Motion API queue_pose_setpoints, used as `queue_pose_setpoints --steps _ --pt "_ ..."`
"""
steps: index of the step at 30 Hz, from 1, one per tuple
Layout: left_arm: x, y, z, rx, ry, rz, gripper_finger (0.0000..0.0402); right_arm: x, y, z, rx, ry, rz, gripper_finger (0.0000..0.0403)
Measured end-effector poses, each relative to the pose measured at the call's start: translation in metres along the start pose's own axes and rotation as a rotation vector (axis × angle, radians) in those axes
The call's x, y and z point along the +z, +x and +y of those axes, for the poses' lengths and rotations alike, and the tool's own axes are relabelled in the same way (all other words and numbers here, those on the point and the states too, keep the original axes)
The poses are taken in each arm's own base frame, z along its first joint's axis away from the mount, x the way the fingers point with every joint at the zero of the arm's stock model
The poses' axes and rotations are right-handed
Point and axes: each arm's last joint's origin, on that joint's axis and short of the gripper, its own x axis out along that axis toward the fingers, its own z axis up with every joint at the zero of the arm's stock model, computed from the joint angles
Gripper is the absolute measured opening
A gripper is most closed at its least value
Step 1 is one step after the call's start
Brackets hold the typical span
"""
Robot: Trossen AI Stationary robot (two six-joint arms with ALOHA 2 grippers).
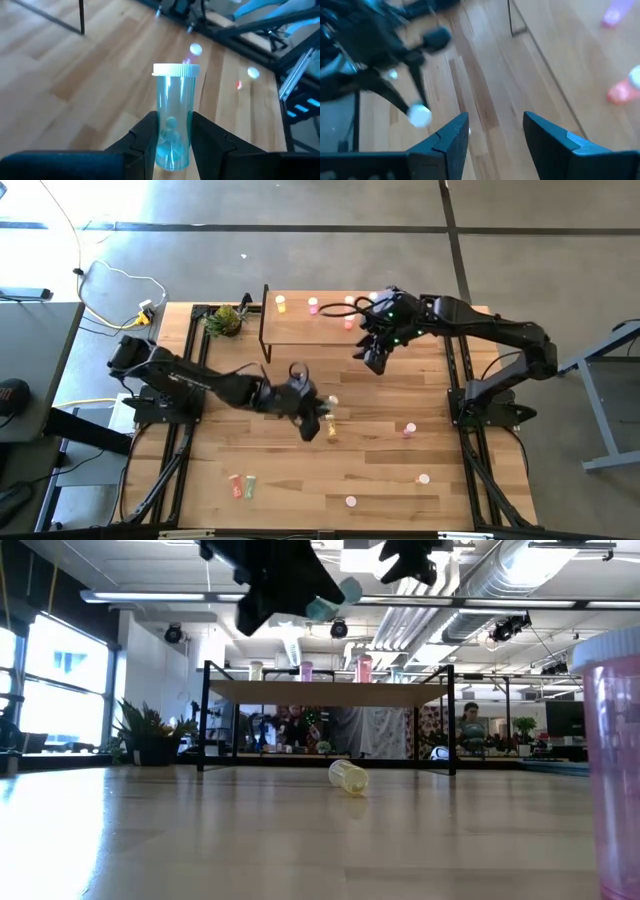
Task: Pick and place medicine bottles onto shelf by color
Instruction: Put the right pill bottle on the shelf
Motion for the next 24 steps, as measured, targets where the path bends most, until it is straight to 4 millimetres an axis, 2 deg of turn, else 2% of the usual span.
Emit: queue_pose_setpoints --steps 7,12,17,24 --pt "0.033 0.009 0.034 -0.069 0.034 -0.089 0.0092 0.02 -0.025 0.007 0.0 -0.017 -0.125 0.0209" --pt "0.057 0.01 0.055 -0.13 0.065 -0.212 0.0092 0.026 -0.036 0.011 0.03 -0.08 -0.161 0.0213" --pt "0.076 0.007 0.069 -0.169 0.132 -0.342 0.0092 0.026 -0.036 0.014 0.105 -0.15 -0.151 0.0213" --pt "0.089 0.003 0.079 -0.22 0.215 -0.431 0.0092 0.027 -0.032 0.013 0.078 -0.185 -0.149 0.0213"
